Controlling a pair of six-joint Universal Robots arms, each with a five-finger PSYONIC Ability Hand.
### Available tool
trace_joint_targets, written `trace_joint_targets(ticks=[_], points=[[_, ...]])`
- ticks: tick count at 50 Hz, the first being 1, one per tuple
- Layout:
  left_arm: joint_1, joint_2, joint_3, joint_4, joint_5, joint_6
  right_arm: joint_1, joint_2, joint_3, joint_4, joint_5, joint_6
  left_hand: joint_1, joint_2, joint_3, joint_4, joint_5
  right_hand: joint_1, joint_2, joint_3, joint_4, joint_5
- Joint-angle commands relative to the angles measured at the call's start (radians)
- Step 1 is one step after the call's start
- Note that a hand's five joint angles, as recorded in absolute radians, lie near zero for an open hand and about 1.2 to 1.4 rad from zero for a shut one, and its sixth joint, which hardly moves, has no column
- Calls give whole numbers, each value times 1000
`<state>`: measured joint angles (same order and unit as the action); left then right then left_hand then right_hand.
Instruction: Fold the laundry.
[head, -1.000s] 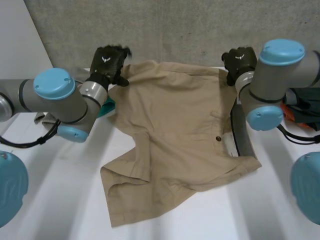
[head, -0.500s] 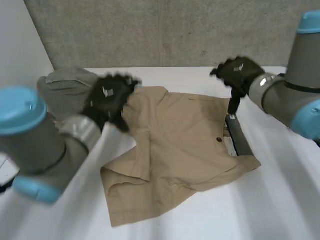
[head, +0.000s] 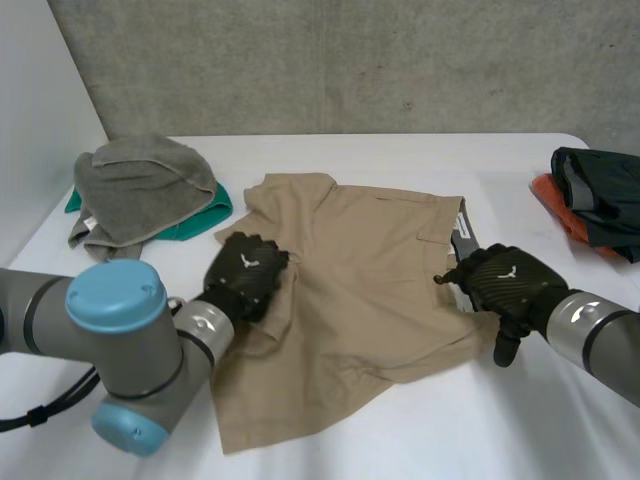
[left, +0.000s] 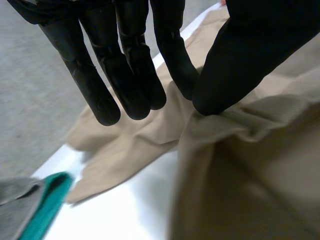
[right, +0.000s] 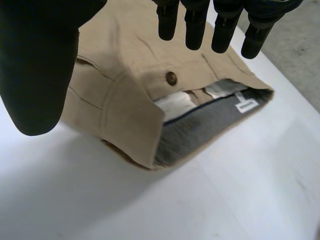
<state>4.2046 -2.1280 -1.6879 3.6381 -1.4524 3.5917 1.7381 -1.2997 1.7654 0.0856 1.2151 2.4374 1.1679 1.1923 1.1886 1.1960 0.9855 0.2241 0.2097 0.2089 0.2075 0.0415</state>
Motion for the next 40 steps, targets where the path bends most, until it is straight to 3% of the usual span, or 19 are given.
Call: trace_joint_targets(ticks=[1,7,13,14,15,16,18,22,28,32,34,40], points=[[107,-24,60,8,-85,107,-32,-87,46,3,-61,-27,228,204,208,200,236,5,19,20,21,13],[190,-39,111,17,-100,206,-37,-133,77,5,-129,-37,228,204,208,200,236,8,22,23,24,16],[203,-90,151,13,-92,217,-37,-148,101,2,-147,-67,228,204,208,200,236,139,154,155,156,148],[203,-84,145,11,-91,217,-37,-147,105,2,-147,-95,142,117,121,113,149,215,230,231,232,223],[199,-69,127,10,-89,214,-40,-147,106,2,-147,-109,-403,-427,-424,-431,-395,236,251,252,253,245],[198,-55,116,8,-86,208,-42,-145,111,2,-149,-124,-559,-584,-580,-587,-551,242,257,258,259,251],[187,-12,90,8,-83,203,-55,-145,123,-3,-150,-164,-602,-626,-623,-630,-594,254,269,269,271,262],[150,126,-8,7,-83,177,-61,-135,140,-9,-149,-218,-684,-709,-705,-712,-676,272,286,287,288,280],[55,354,-176,-50,-85,29,-57,-56,149,-67,-175,-239,-699,-723,-720,-727,-691,325,339,340,341,333],[-12,454,-245,-189,-79,-95,-57,-9,149,-141,-174,-228,-676,-700,-696,-704,-668,603,617,618,619,611],[-47,480,-265,-257,-79,-137,-55,7,149,-181,-167,-225,-670,-694,-690,-698,-662,1124,1139,1139,1141,1132],[-181,488,-352,-427,-85,-200,-52,19,148,-207,-143,-199,-520,-545,-541,-548,-512,1172,1187,1187,1189,1180]])
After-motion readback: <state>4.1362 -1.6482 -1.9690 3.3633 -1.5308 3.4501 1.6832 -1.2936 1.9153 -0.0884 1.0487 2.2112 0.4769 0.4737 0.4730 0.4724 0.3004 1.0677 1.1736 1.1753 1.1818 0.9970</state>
